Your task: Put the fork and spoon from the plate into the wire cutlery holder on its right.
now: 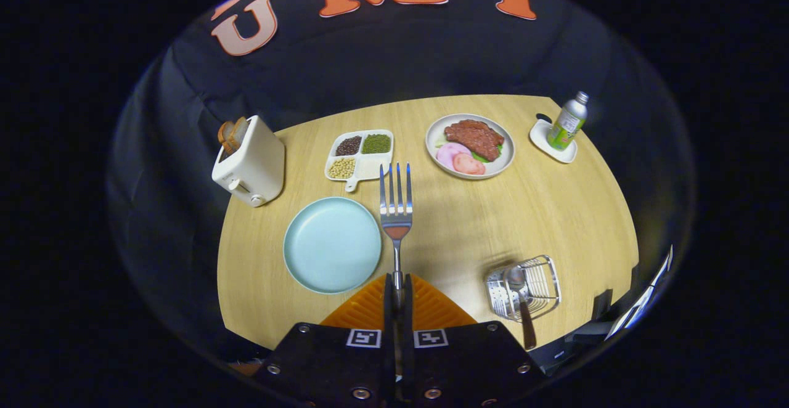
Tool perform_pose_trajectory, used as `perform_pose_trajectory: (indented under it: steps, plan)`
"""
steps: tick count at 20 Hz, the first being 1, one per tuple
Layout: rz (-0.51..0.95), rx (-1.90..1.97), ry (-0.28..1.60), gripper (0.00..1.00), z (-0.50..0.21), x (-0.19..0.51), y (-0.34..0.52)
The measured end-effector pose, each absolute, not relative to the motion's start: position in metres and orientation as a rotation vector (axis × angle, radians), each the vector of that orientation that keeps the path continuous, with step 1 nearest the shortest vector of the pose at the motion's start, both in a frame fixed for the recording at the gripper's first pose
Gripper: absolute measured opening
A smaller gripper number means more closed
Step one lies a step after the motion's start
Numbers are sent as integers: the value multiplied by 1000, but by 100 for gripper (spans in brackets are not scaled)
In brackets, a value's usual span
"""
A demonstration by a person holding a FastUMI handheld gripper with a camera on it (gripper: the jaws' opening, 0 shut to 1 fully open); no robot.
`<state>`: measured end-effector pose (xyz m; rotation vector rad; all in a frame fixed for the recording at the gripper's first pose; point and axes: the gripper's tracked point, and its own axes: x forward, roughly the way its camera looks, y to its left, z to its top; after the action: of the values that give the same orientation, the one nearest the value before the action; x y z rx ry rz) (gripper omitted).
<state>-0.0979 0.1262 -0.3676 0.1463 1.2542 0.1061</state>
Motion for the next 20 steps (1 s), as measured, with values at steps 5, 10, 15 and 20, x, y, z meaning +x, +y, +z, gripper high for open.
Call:
perform_pose_trajectory:
  steps: [5,10,15,20]
  plan:
    - [39,165,1268,5,-363,-110,63]
    - [40,152,1290,5,-362,-120,20]
    - [45,123,1341,5,-376,-134,-12]
    - [86,59,1438,5,-400,-156,-24]
